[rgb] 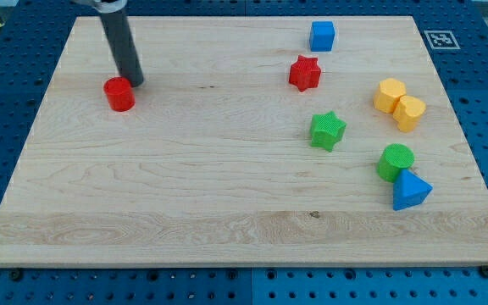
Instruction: Move your arm towards the green star
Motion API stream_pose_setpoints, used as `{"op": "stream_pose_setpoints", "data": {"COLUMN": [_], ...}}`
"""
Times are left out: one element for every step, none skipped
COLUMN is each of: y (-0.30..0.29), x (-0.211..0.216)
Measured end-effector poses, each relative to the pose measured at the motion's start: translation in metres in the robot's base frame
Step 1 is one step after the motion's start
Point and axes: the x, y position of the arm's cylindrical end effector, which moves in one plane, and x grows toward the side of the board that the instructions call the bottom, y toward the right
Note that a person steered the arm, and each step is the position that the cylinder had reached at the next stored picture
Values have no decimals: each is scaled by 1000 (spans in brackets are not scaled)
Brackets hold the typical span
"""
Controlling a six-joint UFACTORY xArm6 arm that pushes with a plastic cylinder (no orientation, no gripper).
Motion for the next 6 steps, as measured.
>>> {"op": "stream_pose_setpoints", "data": {"y": [-7, 18, 74, 150, 200, 200], "x": [-1, -15, -16, -16, 1, 36]}}
